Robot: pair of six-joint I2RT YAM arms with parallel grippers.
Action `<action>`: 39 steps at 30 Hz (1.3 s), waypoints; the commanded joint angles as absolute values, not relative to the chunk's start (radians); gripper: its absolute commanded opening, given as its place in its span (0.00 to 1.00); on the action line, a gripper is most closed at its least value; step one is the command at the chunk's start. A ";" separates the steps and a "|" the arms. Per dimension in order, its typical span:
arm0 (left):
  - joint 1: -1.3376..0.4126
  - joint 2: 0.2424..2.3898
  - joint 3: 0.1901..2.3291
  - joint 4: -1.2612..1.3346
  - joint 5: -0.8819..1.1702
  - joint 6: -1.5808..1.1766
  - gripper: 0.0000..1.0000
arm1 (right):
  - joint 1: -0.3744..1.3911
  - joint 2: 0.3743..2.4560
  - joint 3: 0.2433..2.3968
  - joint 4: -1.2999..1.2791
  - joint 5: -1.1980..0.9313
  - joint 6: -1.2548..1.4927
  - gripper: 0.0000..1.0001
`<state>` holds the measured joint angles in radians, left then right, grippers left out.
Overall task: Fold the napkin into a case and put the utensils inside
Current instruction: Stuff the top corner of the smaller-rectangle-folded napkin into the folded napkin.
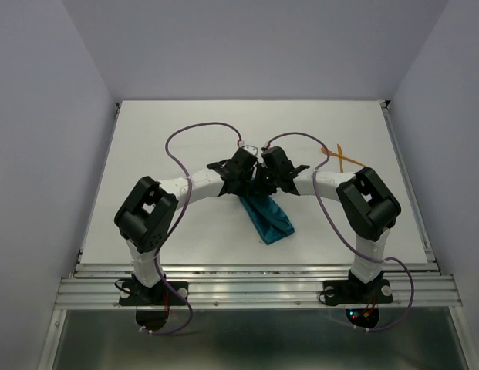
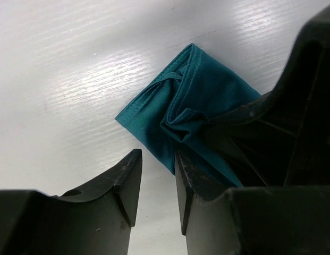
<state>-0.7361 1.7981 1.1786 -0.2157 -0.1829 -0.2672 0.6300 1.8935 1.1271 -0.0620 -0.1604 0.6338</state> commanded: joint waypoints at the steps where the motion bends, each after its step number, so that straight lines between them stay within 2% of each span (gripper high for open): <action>1: -0.749 1.813 1.216 -0.195 -0.166 -0.222 0.41 | 0.640 1.878 1.147 -0.055 -0.140 0.643 0.01; 6: -0.758 1.841 1.227 -0.193 -0.161 -0.210 0.39 | 0.640 1.875 1.146 -0.057 -0.135 0.644 0.01; 18: -0.769 1.891 1.246 -0.193 -0.219 -0.207 0.28 | 0.640 1.876 1.147 -0.057 -0.137 0.643 0.01; 20: -0.769 1.893 1.249 -0.195 -0.229 -0.209 0.25 | 0.640 1.876 1.147 -0.057 -0.135 0.641 0.01; 28: -0.769 1.888 1.255 -0.206 -0.236 -0.224 0.00 | 0.640 1.865 1.135 -0.060 -0.138 0.632 0.01; 39: -0.733 1.825 1.170 -0.121 -0.031 -0.308 0.00 | 0.660 1.858 1.137 -0.074 -0.143 0.617 0.01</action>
<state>-0.7441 1.8862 1.2011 -0.1745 -0.1280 -0.2600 0.6315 1.8935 1.1271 -0.0757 -0.1532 0.6319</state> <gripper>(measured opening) 0.025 0.023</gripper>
